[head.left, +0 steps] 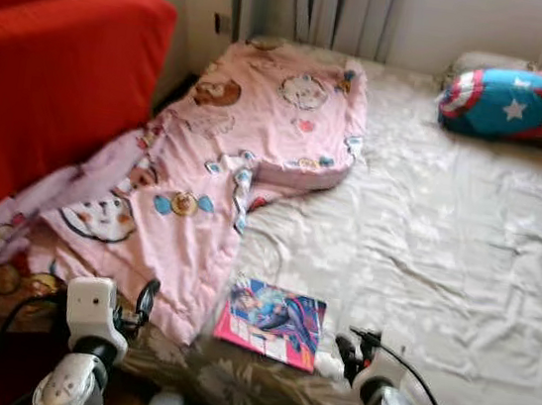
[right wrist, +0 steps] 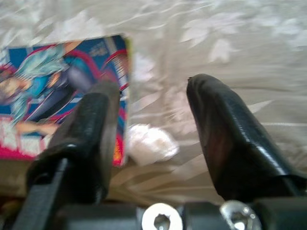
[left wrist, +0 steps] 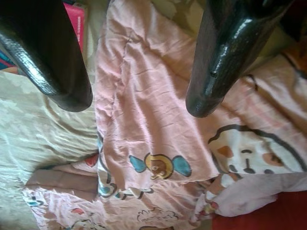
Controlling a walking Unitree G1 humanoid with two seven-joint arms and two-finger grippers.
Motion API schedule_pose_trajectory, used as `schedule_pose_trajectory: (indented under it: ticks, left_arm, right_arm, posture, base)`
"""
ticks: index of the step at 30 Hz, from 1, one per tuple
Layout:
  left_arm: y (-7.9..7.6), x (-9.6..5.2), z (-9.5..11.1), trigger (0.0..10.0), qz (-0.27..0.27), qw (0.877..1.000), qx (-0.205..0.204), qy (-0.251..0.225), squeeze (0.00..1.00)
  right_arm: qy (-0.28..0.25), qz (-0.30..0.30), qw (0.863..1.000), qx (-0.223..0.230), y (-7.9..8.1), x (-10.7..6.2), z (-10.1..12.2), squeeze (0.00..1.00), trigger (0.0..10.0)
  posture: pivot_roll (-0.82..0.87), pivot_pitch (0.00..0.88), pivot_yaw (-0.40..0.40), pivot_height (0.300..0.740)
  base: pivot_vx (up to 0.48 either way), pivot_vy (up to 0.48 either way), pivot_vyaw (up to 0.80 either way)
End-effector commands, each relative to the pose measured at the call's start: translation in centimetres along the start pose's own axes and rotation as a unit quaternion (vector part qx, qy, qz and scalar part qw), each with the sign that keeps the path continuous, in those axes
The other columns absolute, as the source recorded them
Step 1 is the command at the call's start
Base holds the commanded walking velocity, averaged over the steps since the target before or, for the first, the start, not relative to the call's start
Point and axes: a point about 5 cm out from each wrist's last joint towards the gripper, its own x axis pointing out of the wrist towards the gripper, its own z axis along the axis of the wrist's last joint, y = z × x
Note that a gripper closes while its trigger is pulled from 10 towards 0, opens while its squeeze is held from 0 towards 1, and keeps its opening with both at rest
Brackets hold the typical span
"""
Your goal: Clean up the room
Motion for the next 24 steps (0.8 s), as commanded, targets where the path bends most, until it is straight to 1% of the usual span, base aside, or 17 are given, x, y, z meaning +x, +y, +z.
schedule_pose_trajectory:
  ticks: [1,6,7,9,11,12,13,14,24]
  left_arm:
    - [0.4,-0.5,0.1,10.0,0.007,1.0,-0.003,0.006,0.0]
    - [0.6,-2.5,0.5,10.0,0.008,1.0,0.003,0.015,0.0]
    - [0.6,-2.5,0.5,10.0,0.008,1.0,0.003,0.015,0.0]
    - [0.6,-3.4,0.8,10.0,0.009,1.0,0.005,0.018,0.0]
    - [0.7,-3.6,0.9,10.0,0.01,1.0,0.005,0.021,0.0]
    - [0.6,-3.9,1.1,10.0,0.011,1.0,0.006,0.024,0.0]
    - [0.6,-4.0,1.2,10.0,0.01,1.0,0.006,0.025,0.0]
    - [0.6,-4.2,1.2,10.0,0.01,1.0,0.006,0.026,0.0]
    - [0.5,-5.4,2.1,10.0,0.015,0.999,0.011,0.035,0.0]
  right_arm:
    - [0.017,-0.015,1.0,0.011,-0.2,-0.2,-0.8,1.0,10.0]
    - [0.031,-0.008,0.999,0.005,0.4,-0.2,-1.4,1.0,10.0]
    - [0.031,-0.008,0.999,0.005,0.4,-0.2,-1.4,1.0,10.0]
    - [0.037,-0.006,0.999,0.008,0.5,-0.1,-1.4,1.0,10.0]
    - [0.04,-0.008,0.999,0.009,0.6,-0.1,-1.4,1.0,10.0]
    - [0.042,-0.008,0.999,0.008,0.7,-0.1,-1.5,0.07,10.0]
    - [0.043,-0.007,0.999,0.007,0.7,-0.1,-1.5,0.07,10.0]
    - [0.043,-0.007,0.999,0.009,0.7,-0.1,-1.5,0.0,10.0]
    - [0.041,0.015,0.999,0.007,2.1,0.4,-0.8,0.0,10.0]
  posture:
    - [0.13,0.254,-0.063,0.652]
    - [0.15,0.296,-0.064,0.652]
    - [0.15,0.296,-0.064,0.652]
    - [0.17,0.335,-0.062,0.652]
    - [0.17,0.342,-0.061,0.652]
    - [0.18,0.354,-0.06,0.652]
    - [0.18,0.354,-0.06,0.652]
    - [0.18,0.364,-0.06,0.652]
    - [0.21,0.389,-0.062,0.652]
  base:
    - [0.0,0.0,0.0]
    - [0.0,0.0,0.0]
    - [0.0,0.0,0.0]
    - [0.0,0.0,0.0]
    - [0.0,0.0,0.0]
    - [0.0,0.0,0.0]
    - [0.0,0.0,0.0]
    - [0.0,0.0,0.0]
    - [0.0,0.0,0.0]
